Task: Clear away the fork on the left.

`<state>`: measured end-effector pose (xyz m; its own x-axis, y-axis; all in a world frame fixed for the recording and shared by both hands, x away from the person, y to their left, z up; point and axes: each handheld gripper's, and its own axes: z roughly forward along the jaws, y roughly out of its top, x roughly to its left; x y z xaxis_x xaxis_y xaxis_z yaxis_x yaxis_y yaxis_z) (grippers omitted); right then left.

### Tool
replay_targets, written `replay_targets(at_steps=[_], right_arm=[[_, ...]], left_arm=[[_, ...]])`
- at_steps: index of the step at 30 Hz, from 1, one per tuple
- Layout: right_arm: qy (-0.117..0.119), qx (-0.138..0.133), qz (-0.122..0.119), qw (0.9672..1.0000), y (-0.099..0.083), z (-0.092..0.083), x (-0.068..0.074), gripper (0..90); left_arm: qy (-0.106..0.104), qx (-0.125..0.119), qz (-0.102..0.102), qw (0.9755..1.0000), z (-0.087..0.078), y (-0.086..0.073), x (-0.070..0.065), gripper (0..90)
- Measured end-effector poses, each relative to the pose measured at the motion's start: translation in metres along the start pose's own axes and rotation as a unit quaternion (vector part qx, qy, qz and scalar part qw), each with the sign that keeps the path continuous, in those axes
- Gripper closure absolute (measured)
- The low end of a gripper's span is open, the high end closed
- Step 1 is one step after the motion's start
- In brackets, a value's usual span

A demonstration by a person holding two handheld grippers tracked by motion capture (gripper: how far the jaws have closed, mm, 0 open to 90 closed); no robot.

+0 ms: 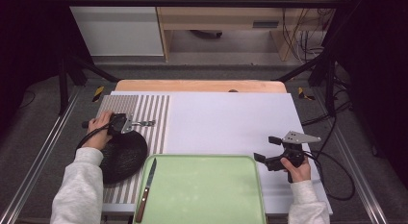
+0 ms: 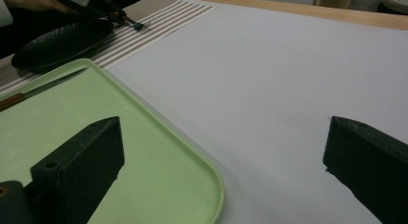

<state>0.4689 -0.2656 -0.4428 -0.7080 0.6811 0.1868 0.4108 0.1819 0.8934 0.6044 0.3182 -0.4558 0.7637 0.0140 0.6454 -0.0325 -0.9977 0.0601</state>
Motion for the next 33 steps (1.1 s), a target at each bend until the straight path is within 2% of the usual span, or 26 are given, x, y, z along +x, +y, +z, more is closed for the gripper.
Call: replay_targets(at_steps=[2, 6, 13, 19, 24, 26, 27, 28, 33], right_arm=[[0.000, 0.000, 0.000, 1.0000, 0.000, 0.000, 0.000, 1.1], [0.000, 0.000, -0.001, 1.0000, 0.000, 0.000, 0.000, 1.1], [-0.001, -0.001, 0.000, 1.0000, 0.000, 0.000, 0.000, 1.1], [-0.001, 0.000, 0.001, 1.0000, 0.000, 0.000, 0.000, 1.1], [-0.002, -0.001, 0.000, 1.0000, 0.000, -0.001, 0.000, 1.0], [-0.002, -0.001, 0.000, 1.0000, 0.000, -0.001, 0.000, 1.0], [-0.002, -0.001, 0.000, 1.0000, 0.000, -0.001, 0.000, 1.1], [-0.001, -0.001, 0.000, 1.0000, 0.000, -0.001, 0.000, 1.0], [-0.002, -0.003, 0.000, 1.0000, 0.000, -0.001, 0.000, 1.0]], left_arm=[[0.006, -0.005, -0.012, 0.9999, -0.003, 0.000, 0.000, 76.6], [0.019, -0.008, -0.015, 0.9997, -0.010, 0.001, -0.001, 76.6], [0.037, -0.017, -0.038, 0.9985, -0.025, 0.004, -0.003, 76.6], [0.042, -0.027, -0.054, 0.9973, -0.038, 0.010, -0.007, 76.7], [0.047, -0.022, -0.071, 0.9961, -0.049, 0.017, -0.011, 76.7], [0.053, -0.027, -0.068, 0.9959, -0.053, 0.020, -0.013, 76.7], [0.054, -0.028, -0.067, 0.9959, -0.054, 0.021, -0.014, 76.7], [0.050, -0.027, -0.079, 0.9953, -0.057, 0.023, -0.016, 76.7], [0.048, -0.031, -0.085, 0.9948, -0.065, 0.027, -0.022, 76.7]])
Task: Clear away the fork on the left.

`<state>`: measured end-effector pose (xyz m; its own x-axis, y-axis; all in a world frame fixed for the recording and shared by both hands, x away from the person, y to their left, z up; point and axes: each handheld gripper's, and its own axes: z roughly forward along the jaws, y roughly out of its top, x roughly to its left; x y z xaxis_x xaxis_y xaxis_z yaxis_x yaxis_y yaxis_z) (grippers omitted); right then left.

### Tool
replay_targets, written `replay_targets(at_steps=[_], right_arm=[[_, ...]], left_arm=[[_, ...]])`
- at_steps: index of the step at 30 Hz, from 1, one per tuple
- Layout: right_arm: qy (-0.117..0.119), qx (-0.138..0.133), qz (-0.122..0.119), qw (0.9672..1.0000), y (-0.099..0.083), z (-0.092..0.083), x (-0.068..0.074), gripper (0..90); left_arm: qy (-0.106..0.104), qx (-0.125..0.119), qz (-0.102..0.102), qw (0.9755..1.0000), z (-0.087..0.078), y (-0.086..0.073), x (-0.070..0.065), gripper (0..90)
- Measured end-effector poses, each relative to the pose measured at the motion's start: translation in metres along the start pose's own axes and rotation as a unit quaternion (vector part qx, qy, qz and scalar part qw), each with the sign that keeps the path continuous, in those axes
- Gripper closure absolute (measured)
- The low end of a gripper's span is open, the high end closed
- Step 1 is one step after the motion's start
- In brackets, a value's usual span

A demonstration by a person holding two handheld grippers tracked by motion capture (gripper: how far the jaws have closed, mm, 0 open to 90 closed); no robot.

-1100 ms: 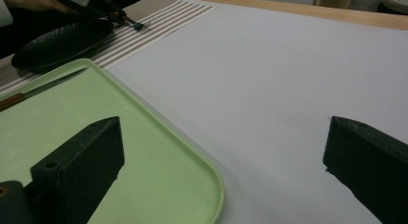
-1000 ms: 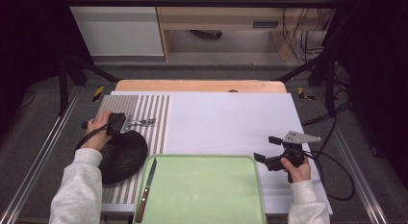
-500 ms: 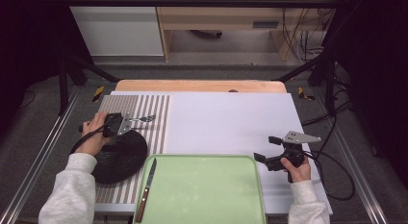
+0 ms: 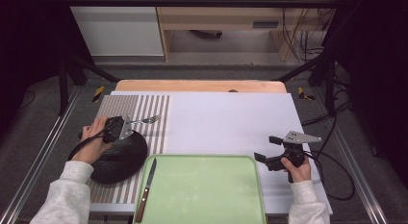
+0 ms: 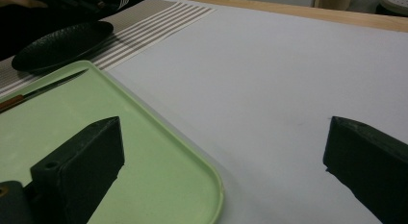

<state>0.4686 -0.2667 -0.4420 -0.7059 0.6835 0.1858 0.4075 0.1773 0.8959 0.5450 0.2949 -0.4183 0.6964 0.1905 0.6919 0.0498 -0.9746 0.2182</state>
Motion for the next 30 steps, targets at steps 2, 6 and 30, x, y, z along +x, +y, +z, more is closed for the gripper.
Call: replay_targets(at_steps=[2, 6, 30], right_arm=[[0.000, -0.001, 0.000, 1.0000, 0.000, 0.000, 0.000, 1.0], [0.000, 0.001, 0.000, 1.0000, 0.000, 0.000, 0.000, 1.0], [0.001, 0.003, -0.001, 1.0000, 0.000, 0.001, 0.001, 1.0]], left_arm=[[0.000, 0.002, -0.003, 1.0000, -0.004, 0.002, -0.002, 76.7], [-0.002, -0.001, -0.009, 1.0000, -0.012, 0.006, -0.008, 76.7], [-0.016, -0.005, -0.063, 0.9979, -0.054, 0.032, -0.044, 76.7]])
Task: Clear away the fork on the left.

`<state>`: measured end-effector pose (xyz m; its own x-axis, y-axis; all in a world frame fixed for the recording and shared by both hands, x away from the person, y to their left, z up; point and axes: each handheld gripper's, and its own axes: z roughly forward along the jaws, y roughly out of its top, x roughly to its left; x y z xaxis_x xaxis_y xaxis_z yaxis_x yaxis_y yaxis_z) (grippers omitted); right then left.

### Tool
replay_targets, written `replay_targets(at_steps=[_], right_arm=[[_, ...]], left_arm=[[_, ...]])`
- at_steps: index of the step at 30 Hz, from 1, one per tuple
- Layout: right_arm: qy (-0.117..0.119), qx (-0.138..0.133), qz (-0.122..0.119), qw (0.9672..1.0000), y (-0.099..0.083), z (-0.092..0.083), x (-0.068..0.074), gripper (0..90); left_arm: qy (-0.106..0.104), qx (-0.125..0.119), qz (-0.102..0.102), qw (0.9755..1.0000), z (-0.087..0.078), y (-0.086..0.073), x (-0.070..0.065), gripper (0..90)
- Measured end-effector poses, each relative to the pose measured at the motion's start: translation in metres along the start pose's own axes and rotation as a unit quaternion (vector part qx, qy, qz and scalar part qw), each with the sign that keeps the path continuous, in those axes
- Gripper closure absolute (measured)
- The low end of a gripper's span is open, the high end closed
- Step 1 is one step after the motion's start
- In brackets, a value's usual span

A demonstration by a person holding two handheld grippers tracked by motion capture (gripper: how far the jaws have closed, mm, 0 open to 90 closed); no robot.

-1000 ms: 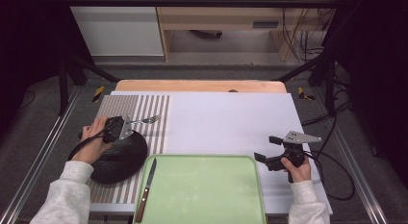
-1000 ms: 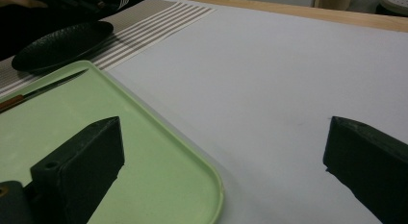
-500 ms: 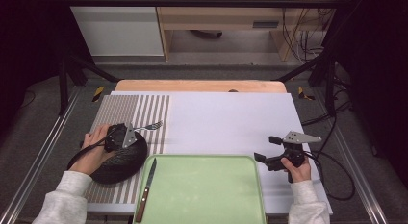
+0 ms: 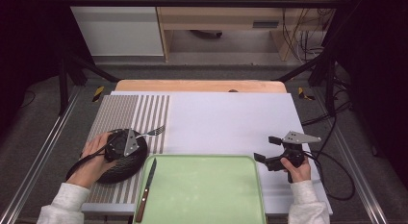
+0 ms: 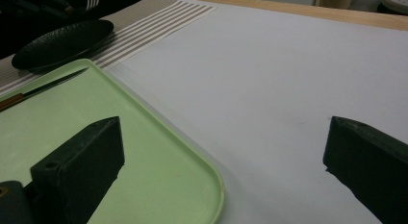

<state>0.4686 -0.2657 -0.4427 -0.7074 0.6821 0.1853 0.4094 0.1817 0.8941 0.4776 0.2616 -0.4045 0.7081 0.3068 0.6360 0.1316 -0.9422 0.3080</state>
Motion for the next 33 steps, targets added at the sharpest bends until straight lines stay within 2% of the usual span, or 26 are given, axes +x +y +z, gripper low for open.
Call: replay_targets(at_steps=[12, 15, 19, 25, 29, 33], right_arm=[[-0.001, 0.000, -0.001, 1.0000, 0.000, 0.000, 0.000, 1.0], [-0.001, 0.000, 0.000, 1.0000, 0.000, 0.000, 0.000, 1.0], [-0.001, 0.000, -0.001, 1.0000, 0.000, 0.000, 0.000, 1.0], [-0.002, -0.001, 0.000, 1.0000, 0.000, -0.001, 0.000, 1.0], [-0.002, -0.001, 0.000, 1.0000, 0.000, -0.001, 0.000, 1.0], [-0.003, -0.001, 0.000, 1.0000, 0.000, -0.001, 0.000, 1.0]], left_arm=[[-0.001, 0.004, -0.040, 0.9992, -0.024, 0.008, -0.015, 76.8], [-0.004, 0.006, -0.057, 0.9984, -0.029, 0.011, -0.019, 76.7], [-0.014, 0.004, -0.064, 0.9978, -0.033, 0.015, -0.024, 76.7], [-0.026, 0.006, -0.086, 0.9959, -0.037, 0.020, -0.030, 76.7], [-0.028, 0.004, -0.093, 0.9953, -0.040, 0.023, -0.034, 76.8], [-0.030, -0.002, -0.107, 0.9938, -0.046, 0.026, -0.037, 76.8]])
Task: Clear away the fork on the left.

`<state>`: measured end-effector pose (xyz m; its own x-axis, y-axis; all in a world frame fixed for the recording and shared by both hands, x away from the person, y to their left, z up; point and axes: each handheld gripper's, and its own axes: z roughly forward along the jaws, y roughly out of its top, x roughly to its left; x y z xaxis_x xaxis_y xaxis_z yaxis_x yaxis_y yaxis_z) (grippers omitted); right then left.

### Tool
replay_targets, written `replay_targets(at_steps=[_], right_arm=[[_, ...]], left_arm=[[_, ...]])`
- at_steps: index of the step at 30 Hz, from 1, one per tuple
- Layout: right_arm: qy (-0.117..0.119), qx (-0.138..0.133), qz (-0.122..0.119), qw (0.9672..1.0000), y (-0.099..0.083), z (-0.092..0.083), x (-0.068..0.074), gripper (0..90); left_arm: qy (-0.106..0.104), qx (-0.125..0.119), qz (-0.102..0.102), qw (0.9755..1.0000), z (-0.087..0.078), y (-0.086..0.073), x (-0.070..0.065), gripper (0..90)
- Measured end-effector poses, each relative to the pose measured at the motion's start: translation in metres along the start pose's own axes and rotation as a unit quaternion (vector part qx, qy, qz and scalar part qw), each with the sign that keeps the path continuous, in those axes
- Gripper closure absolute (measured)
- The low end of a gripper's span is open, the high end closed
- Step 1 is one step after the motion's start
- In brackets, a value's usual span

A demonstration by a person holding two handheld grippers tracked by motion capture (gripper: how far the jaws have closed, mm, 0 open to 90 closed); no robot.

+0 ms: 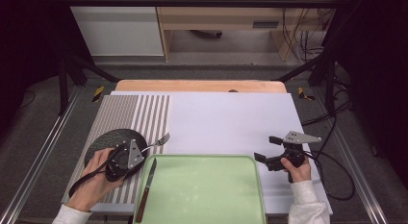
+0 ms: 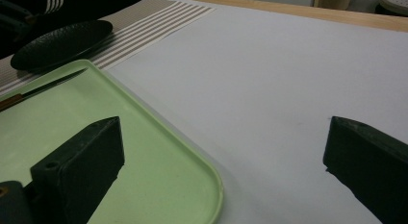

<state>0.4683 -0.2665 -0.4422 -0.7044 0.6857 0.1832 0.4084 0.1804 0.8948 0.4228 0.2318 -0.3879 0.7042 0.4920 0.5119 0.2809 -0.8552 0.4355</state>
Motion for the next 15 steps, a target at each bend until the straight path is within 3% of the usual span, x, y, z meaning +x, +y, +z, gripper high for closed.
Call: replay_targets(at_steps=[9, 15], right_arm=[[0.000, 0.000, 0.000, 1.0000, 0.000, 0.000, 0.000, 1.0], [0.000, -0.001, 0.000, 1.0000, 0.000, 0.000, 0.000, 1.0]], left_arm=[[-0.018, -0.010, -0.019, 0.9996, -0.007, 0.005, -0.012, 76.7], [-0.028, -0.002, -0.032, 0.9991, -0.008, 0.009, -0.020, 76.8]])
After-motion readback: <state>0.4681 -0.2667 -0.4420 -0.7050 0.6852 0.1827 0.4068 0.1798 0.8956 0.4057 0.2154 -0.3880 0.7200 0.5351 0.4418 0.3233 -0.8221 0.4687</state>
